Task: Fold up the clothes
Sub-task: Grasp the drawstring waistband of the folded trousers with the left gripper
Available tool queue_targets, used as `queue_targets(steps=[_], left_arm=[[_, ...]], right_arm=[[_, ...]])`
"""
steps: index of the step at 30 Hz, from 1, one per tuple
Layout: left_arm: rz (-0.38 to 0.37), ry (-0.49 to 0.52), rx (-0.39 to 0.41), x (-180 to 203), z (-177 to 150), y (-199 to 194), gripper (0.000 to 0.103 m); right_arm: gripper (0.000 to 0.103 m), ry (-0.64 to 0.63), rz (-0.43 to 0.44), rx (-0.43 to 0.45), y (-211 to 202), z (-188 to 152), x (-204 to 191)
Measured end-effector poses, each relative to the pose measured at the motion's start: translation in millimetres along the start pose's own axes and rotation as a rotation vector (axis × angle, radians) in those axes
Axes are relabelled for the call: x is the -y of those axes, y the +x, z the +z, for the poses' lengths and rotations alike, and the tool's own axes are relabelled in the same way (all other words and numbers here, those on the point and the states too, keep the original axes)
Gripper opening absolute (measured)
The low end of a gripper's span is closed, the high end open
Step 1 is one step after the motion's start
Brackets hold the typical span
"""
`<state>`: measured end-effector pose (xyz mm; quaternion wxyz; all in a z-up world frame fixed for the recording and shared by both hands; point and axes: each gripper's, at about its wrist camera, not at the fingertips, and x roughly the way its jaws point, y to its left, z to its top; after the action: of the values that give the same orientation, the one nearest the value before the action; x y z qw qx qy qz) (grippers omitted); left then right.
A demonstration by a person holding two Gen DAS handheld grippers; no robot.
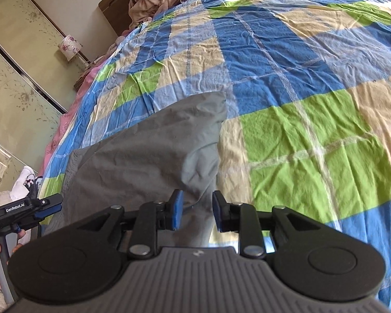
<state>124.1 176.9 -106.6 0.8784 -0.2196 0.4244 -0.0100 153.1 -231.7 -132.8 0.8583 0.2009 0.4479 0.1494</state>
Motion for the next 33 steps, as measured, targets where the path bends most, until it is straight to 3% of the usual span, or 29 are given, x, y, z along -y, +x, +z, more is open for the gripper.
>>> queue_targets(steps=[7,10,11,12,14,19,27,33], left_arm=[[-0.021,-0.047,-0.003,-14.3,-25.3,-29.3,0.055],[-0.043,-0.074,0.009,-21.1,-34.1,-45.3,0.065],[-0.035,-0.086,0.014,-23.2,-36.0,-50.0,0.079],[-0.019,-0.099,0.02,-25.5,-38.1,-55.1,0.084],[-0.003,-0.124,0.027,-31.5,-43.3,-64.7,0.085],[-0.06,-0.239,-0.031,-50.5,-61.8,-65.3,0.085],[-0.258,-0.517,-0.091,-71.5,-92.7,-34.7,0.084],[-0.282,-0.553,-0.056,-70.7,-95.0,-18.4,0.084]], right_arm=[[0.04,0.045,0.025,-0.05,-7.2,-34.0,5.2],[0.042,0.078,0.058,-0.061,-13.4,-49.4,8.0],[0.043,0.087,0.066,-0.063,-15.5,-53.3,8.6],[0.043,0.101,0.079,-0.067,-18.5,-59.0,9.5],[0.044,0.115,0.091,-0.069,-22.4,-65.5,8.9],[0.045,0.156,0.13,-0.075,-29.9,-79.3,6.6],[0.048,0.206,0.187,-0.069,-34.4,-99.7,5.9],[0.048,0.275,0.232,-0.055,-31.9,-104.3,14.2]])
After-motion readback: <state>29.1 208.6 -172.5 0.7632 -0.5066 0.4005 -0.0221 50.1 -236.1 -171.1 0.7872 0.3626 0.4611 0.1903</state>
